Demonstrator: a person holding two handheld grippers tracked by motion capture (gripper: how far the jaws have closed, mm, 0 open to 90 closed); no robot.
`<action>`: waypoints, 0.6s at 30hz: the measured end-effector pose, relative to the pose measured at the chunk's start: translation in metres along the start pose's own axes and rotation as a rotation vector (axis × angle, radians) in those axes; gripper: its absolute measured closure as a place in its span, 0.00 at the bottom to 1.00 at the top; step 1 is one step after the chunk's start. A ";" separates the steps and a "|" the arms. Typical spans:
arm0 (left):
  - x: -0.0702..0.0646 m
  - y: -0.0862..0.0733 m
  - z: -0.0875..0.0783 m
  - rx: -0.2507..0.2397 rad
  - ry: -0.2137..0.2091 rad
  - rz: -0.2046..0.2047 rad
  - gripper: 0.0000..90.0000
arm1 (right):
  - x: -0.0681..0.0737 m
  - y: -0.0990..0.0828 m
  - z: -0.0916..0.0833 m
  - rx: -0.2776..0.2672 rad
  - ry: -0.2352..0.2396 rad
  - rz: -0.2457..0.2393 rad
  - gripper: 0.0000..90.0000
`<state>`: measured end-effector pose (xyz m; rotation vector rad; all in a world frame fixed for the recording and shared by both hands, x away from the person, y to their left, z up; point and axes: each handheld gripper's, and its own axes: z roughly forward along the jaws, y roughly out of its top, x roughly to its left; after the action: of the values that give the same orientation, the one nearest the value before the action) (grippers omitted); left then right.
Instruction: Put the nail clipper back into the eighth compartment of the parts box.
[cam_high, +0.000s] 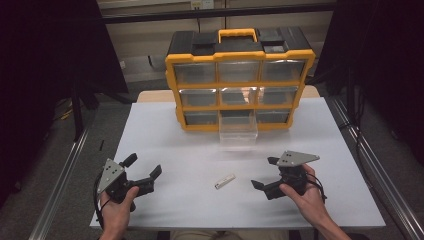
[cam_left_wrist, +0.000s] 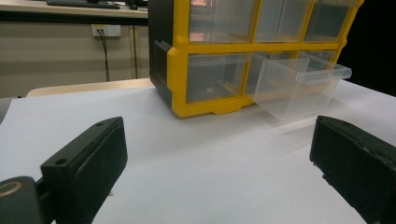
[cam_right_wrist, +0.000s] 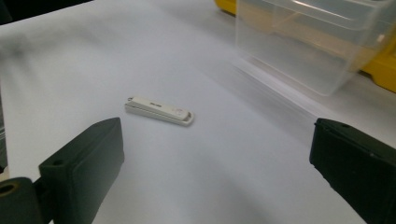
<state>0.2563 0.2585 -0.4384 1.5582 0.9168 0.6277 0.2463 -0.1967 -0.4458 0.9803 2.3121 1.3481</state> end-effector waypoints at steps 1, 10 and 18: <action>0.000 0.000 0.000 0.001 -0.001 -0.001 0.05 | 0.003 0.006 0.005 0.029 0.034 -0.014 0.04; 0.000 -0.001 0.002 0.007 -0.007 -0.003 0.05 | 0.012 0.027 0.028 0.084 0.118 -0.048 0.05; 0.002 -0.001 0.000 0.020 -0.007 0.019 0.05 | 0.016 0.037 0.047 0.163 0.189 -0.073 0.05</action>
<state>0.2570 0.2599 -0.4395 1.5878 0.9070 0.6278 0.2758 -0.1428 -0.4375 0.8369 2.6063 1.2904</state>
